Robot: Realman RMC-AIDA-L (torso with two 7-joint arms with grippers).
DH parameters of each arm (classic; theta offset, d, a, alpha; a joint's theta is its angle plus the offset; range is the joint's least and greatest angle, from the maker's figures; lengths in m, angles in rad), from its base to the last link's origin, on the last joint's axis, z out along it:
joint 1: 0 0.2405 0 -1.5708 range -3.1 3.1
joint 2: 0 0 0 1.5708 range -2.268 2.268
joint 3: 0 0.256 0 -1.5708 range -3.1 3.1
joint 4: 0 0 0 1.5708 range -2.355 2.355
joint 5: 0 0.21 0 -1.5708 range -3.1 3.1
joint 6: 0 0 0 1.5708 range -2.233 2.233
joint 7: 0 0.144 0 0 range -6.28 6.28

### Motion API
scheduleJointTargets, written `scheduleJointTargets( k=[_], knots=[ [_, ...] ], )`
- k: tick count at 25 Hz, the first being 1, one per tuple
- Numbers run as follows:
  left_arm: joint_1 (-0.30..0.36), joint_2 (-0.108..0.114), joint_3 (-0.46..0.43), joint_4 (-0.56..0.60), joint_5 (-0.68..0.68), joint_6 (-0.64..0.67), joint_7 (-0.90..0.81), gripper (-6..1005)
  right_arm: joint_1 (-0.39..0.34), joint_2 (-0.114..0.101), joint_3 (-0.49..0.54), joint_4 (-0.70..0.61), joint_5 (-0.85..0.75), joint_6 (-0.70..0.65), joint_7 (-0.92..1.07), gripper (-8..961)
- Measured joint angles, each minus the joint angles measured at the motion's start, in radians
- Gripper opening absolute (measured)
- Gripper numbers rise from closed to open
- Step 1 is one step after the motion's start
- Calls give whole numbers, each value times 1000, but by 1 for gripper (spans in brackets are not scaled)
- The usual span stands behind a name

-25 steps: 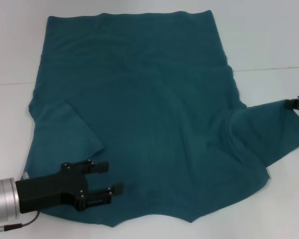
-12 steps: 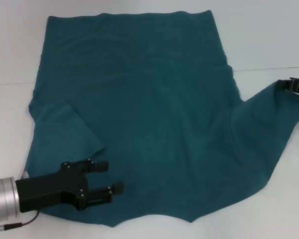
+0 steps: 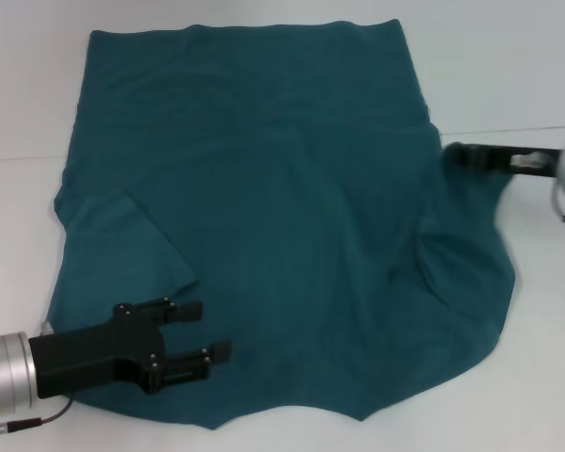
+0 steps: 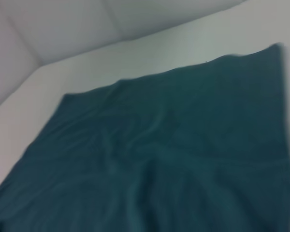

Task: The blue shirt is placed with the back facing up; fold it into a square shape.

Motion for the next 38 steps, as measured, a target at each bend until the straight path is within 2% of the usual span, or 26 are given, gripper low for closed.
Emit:
scheduleJointTargets(
  k=[6,9,10,18,28,32,38],
  knots=[
    [0,0,1,0,0,-25,-4,752,31,39,-82,-5,0,-13,-45,149],
    [0,0,1,-1,0,-29,-4,753,39,46,-83,-6,0,-12,-57,158],
    [0,0,1,-1,0,-29,-4,753,41,46,-82,-7,0,-9,-58,161],
    [0,0,2,-2,0,-32,-4,753,29,42,-70,-29,1,-3,-50,365],
    [-3,0,2,-2,0,-34,-6,753,-50,19,37,-32,1,-10,-43,835],
    [-8,0,2,-2,0,-34,-6,753,-69,11,49,-20,1,-6,-43,840],
    [-9,0,6,-2,0,-34,-6,753,-67,21,53,7,1,31,-43,839]
  ],
)
